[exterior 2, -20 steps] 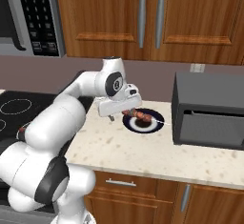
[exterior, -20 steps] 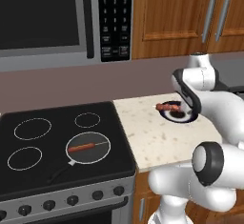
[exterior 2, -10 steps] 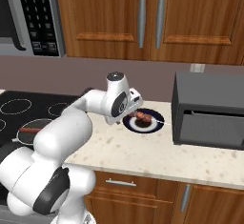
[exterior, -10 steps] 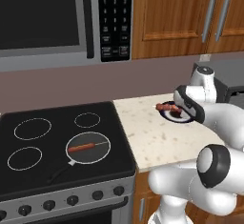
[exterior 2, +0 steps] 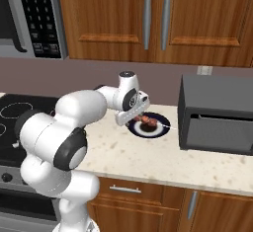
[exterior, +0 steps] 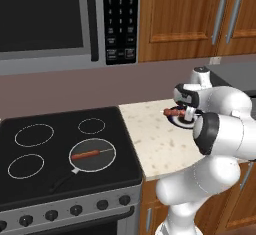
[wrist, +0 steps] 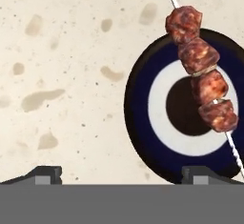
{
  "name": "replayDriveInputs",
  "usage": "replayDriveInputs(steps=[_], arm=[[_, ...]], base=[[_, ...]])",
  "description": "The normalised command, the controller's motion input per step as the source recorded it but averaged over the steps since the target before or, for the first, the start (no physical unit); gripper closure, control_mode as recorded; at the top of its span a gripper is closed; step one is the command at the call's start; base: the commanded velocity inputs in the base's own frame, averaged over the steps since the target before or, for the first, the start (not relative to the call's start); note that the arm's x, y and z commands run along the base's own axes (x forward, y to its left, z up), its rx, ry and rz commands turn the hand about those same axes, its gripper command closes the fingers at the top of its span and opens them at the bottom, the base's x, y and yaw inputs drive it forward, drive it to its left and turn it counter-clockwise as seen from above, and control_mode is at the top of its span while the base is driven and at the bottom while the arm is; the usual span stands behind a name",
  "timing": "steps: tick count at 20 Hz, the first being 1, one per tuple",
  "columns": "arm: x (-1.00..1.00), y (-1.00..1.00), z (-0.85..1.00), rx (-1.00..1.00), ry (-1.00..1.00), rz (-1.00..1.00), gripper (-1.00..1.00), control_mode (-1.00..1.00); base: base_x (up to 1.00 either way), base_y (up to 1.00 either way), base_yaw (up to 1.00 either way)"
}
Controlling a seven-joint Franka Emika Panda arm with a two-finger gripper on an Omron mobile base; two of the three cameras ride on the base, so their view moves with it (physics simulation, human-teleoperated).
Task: Place the cold items (tomato and tangerine) from the fridge in one tupperware on the dining counter. Place the warm items (hot dog and kebab skewer) in the stove area in another tupperware.
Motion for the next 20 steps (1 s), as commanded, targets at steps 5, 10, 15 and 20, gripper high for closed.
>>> replayDriveInputs(steps=[5, 10, 15, 20], arm=[[0.38, -0.16, -0.25, 0.0, -0.02, 0.03, -1.0, -1.0], [0.36, -0.14, -0.26, 0.0, 0.0, 0.01, -1.0, -1.0], [0.37, -0.06, -0.14, 0.0, 0.0, 0.0, -1.0, -1.0], [0.28, 0.0, -0.3, 0.0, 0.0, 0.01, -1.0, -1.0]], base=[[0.0, 0.0, 0.0], [0.0, 0.0, 0.0], [0.0, 0.0, 0.0], [0.0, 0.0, 0.0]])
